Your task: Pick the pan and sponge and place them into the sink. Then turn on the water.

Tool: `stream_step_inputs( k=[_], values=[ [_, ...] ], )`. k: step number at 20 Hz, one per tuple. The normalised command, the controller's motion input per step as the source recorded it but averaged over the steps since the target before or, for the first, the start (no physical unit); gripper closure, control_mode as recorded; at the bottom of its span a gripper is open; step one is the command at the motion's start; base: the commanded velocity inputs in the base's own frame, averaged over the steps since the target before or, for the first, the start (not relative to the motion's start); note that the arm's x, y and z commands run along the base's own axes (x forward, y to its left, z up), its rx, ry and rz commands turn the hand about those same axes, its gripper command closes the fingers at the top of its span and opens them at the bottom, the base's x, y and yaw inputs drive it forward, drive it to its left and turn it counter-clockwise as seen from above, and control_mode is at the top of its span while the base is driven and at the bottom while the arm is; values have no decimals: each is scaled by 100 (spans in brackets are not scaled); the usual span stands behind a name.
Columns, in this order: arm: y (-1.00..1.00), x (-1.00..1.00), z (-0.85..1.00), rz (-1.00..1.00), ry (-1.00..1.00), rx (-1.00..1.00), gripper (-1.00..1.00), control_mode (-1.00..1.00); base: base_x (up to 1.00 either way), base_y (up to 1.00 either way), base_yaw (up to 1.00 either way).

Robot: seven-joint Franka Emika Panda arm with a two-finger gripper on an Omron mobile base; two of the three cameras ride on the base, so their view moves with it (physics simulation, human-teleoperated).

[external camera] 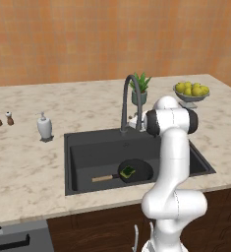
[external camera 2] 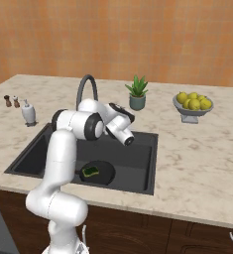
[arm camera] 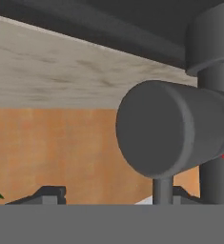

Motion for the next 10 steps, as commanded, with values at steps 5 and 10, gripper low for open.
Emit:
stream_step_inputs(
  k=[5, 10],
  values=[
    [-18, 31, -2, 0, 2, 4, 100, -100, 0, 0, 0],
    [-46, 55, 0, -3, 6, 13, 100, -100, 0, 0, 0]
  ],
)
